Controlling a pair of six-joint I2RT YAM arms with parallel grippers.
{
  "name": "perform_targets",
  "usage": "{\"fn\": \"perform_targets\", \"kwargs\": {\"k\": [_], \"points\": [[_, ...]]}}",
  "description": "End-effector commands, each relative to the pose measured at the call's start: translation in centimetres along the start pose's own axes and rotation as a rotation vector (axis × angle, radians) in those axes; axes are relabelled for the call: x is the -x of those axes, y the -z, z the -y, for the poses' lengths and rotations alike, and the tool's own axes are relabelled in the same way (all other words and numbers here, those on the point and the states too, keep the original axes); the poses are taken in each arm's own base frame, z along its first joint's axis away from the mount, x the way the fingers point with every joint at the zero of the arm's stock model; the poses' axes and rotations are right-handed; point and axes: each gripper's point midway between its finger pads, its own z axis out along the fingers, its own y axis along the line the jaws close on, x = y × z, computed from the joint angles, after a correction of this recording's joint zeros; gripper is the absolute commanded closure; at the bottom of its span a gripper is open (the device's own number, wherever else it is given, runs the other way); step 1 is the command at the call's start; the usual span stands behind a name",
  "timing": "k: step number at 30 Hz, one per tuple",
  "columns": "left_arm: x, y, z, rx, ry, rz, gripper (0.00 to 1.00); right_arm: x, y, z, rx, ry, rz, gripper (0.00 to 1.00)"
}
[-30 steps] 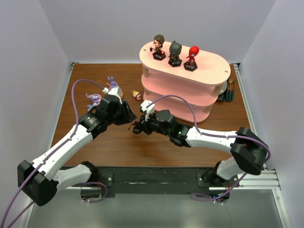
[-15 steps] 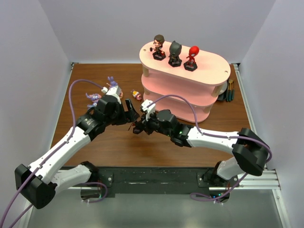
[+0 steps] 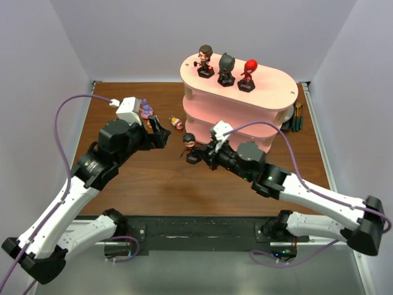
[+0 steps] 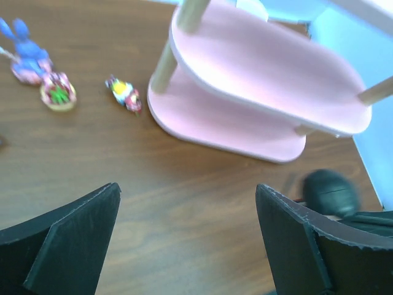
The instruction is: Place and organize the plastic toys onto the shelf
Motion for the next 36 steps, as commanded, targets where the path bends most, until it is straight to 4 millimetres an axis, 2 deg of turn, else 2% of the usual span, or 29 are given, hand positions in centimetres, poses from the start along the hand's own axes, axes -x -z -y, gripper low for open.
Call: {"fn": "perform_targets", "kwargs": {"k": [1,2,3,4,5,7,8,10,11,13,14,16,18,19,20,22,29,30,32,33,36], "points": [[4.7,2.4,0.0,-0.008,-0.078,0.205,0.02,3.4,4.1,2.4,-0.112,0.055,0.029,1.00],[4.9,2.9,-0.5,0.002,-0.091,0.234,0.02,3.3,5.0,3.0,-0.137,0.065,0.009,1.00],[5.3,3.2,-0.5,-0.003,-0.095,0.259,0.02,5.3,6.3,3.2,-0.144,0.062,0.056,1.00],[5.4,3.5,-0.8,0.002,-0.100,0.277,0.00,5.3,7.1,3.7,-0.166,0.080,0.035,1.00],[5.1,3.7,-1.3,0.012,-0.121,0.290,0.00,7.2,8.2,4.1,-0.190,0.080,0.068,1.00],[4.9,3.8,-1.7,0.016,-0.142,0.312,0.00,9.1,10.1,4.8,-0.221,0.116,0.098,1.00],[4.1,3.6,-2.3,0.027,-0.169,0.305,0.00,10.5,11.2,5.0,-0.234,0.123,0.111,1.00],[3.1,3.1,-2.6,0.024,-0.193,0.293,0.00,11.7,12.8,5.9,-0.279,0.151,0.118,1.00],[2.0,2.6,-3.0,0.027,-0.207,0.268,0.00,13.5,13.8,6.0,-0.293,0.153,0.148,1.00],[0.1,1.7,-3.9,0.041,-0.221,0.224,0.00,14.4,14.9,6.9,-0.337,0.190,0.137,1.00],[-0.6,1.5,-4.2,0.046,-0.229,0.213,0.00,15.8,15.7,7.0,-0.348,0.195,0.163,1.00],[-2.2,0.7,-5.0,0.060,-0.243,0.186,0.00,16.7,16.4,7.8,-0.395,0.233,0.161,1.00],[-2.7,0.4,-5.5,0.066,-0.250,0.190,0.00,18.3,17.3,8.2,-0.420,0.249,0.187,1.00],[-3.7,0.0,-5.9,0.072,-0.258,0.171,0.00,18.4,17.1,8.6,-0.445,0.274,0.168,1.00],[-3.9,-0.2,-6.0,0.071,-0.261,0.173,0.00,19.3,17.4,8.7,-0.455,0.278,0.183,1.00],[-4.6,-0.7,-6.4,0.077,-0.267,0.156,0.00,19.8,17.2,8.8,-0.463,0.298,0.177,1.00],[-5.3,-1.6,-7.3,0.071,-0.269,0.122,0.01,21.3,14.7,9.6,-0.505,0.348,0.151,1.00],[-5.1,-1.6,-7.5,0.077,-0.262,0.125,0.01,21.2,14.2,10.9,-0.541,0.349,0.131,1.00],[-5.2,-1.7,-7.8,0.076,-0.260,0.121,0.01,21.2,13.6,12.0,-0.533,0.301,0.137,1.00],[-5.1,-1.7,-8.1,0.085,-0.259,0.123,0.01,21.1,13.2,13.2,-0.528,0.287,0.133,1.00],[-4.9,-1.6,-8.2,0.087,-0.254,0.133,0.01,21.1,13.5,14.8,-0.557,0.262,0.145,1.00]]}}
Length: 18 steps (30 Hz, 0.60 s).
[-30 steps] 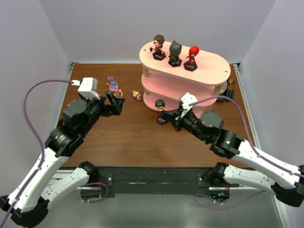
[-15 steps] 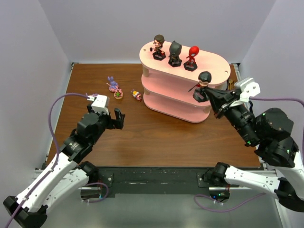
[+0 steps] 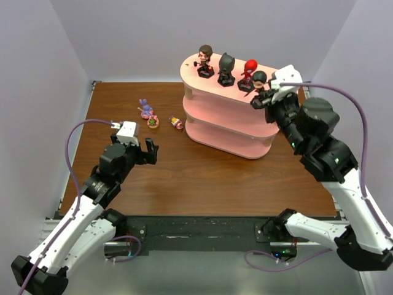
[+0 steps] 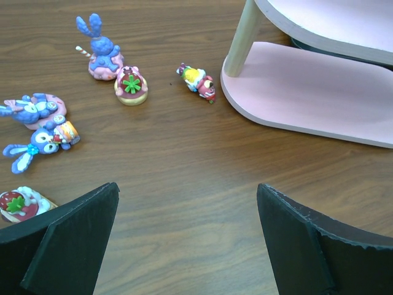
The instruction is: Place and organize the plastic toys onto the shelf
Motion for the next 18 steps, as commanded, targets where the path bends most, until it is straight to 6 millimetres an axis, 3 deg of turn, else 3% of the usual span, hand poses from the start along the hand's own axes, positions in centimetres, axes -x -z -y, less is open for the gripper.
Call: {"fn": "perform_targets", "kwargs": {"k": [1,8,9,11,12,15,16,18], "points": [[1.1,-0.1,0.1,-0.025,-0.012,0.053,0.01,2.0,0.1,1.7,0.017,-0.061,0.080,1.00],[1.0,-0.1,0.2,-0.034,-0.013,0.051,0.02,0.7,-0.7,4.1,0.021,-0.078,0.064,1.00],[1.0,-0.1,0.3,-0.037,-0.013,0.050,0.01,0.2,-0.8,5.6,-0.011,-0.081,0.056,1.00],[1.0,-0.1,0.4,-0.047,-0.011,0.050,0.02,0.2,-1.3,5.4,0.060,-0.111,0.077,1.00],[0.9,0.0,0.4,-0.047,-0.012,0.048,0.02,-0.4,-1.3,7.1,0.041,-0.128,0.071,1.00],[1.0,0.0,0.4,-0.048,-0.012,0.054,0.02,-0.4,-1.9,7.8,0.105,-0.235,0.121,1.00],[1.1,0.0,0.4,-0.047,-0.014,0.056,0.02,0.6,-2.0,8.1,0.119,-0.231,0.173,1.00],[1.1,0.0,0.4,-0.049,-0.014,0.056,0.02,0.1,-2.1,8.3,0.165,-0.295,0.193,1.00]]}}
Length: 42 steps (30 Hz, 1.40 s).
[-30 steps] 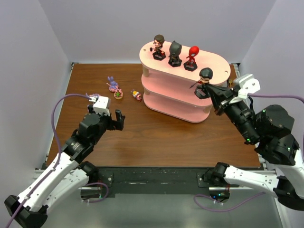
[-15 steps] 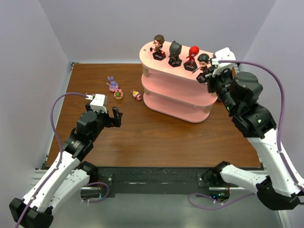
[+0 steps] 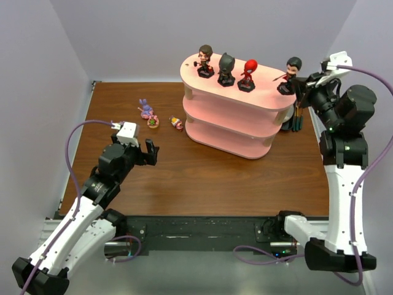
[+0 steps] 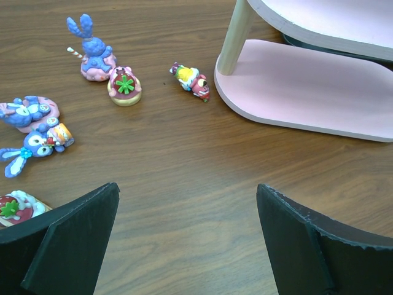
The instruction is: Place and organize the plastic toys onto the shelf
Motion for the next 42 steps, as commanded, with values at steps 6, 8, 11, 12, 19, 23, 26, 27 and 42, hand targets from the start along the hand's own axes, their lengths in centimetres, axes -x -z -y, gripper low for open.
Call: {"fn": "perform_targets", "kwargs": {"k": [6,8,11,12,19,23,26,27,42], "points": [[1.2,-0.1,0.5,-0.031,-0.007,0.058,0.02,2.8,-0.8,-2.2,0.310,-0.096,0.203,1.00],[1.2,-0.1,0.6,-0.038,-0.008,0.055,0.02,2.7,-0.9,-2.3,0.329,-0.082,0.213,1.00],[1.2,-0.2,0.7,-0.044,-0.007,0.053,0.02,2.0,-1.3,-2.7,0.372,-0.080,0.209,1.00],[1.2,-0.2,0.7,-0.044,-0.005,0.052,0.02,1.8,-1.4,-2.7,0.378,-0.085,0.210,1.00],[1.0,-0.3,0.6,-0.043,-0.004,0.047,0.02,-0.7,-2.3,-2.6,0.405,-0.078,0.182,1.00],[0.9,-0.4,0.5,-0.044,-0.004,0.042,0.02,-1.1,-2.9,-2.6,0.427,-0.085,0.186,1.00],[0.9,-0.5,0.5,-0.045,-0.004,0.040,0.02,-1.1,-3.2,-2.6,0.433,-0.087,0.190,1.00],[0.9,-0.5,0.6,-0.047,-0.004,0.040,0.02,-1.2,-3.3,-2.5,0.436,-0.084,0.191,1.00],[0.8,-0.8,0.4,-0.043,-0.004,0.033,0.02,-3.2,-4.5,-2.5,0.482,-0.085,0.169,1.00]]}}
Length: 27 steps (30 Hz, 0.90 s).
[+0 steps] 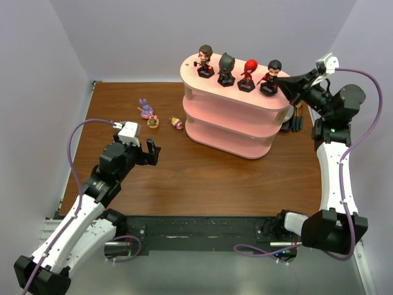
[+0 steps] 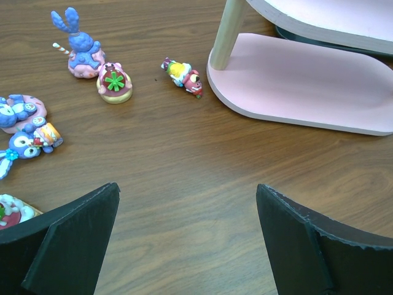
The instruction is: Place and organize the plastic toys onto the shelf
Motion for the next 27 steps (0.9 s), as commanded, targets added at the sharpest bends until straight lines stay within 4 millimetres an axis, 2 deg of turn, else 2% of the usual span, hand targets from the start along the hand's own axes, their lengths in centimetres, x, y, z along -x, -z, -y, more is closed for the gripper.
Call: {"fn": "perform_targets", "kwargs": {"k": [1,11,13,16,17,20,27], "points": [[1.2,-0.3,0.1,-0.011,-0.011,0.046,0.02,0.4,-0.1,-0.2,0.033,0.035,0.023,1.00],[1.2,-0.4,0.0,-0.011,-0.013,0.046,0.03,-0.8,-0.3,0.2,0.033,0.021,0.015,1.00],[1.1,-0.4,-0.1,-0.010,-0.013,0.041,0.03,-0.8,-0.2,0.3,0.029,0.022,0.016,0.96],[1.1,-0.4,0.0,-0.013,-0.013,0.041,0.03,-0.7,-0.1,0.1,0.030,0.024,0.016,0.82],[1.1,-0.4,0.0,-0.013,-0.013,0.041,0.03,-0.8,-0.1,0.1,0.029,0.020,0.011,0.71],[1.1,-0.4,0.0,-0.015,-0.015,0.041,0.03,-0.2,0.1,-0.3,0.028,0.031,0.014,0.54],[1.1,-0.3,0.0,-0.014,-0.016,0.042,0.03,1.3,1.4,-1.0,-0.047,0.070,0.023,0.39]]}}
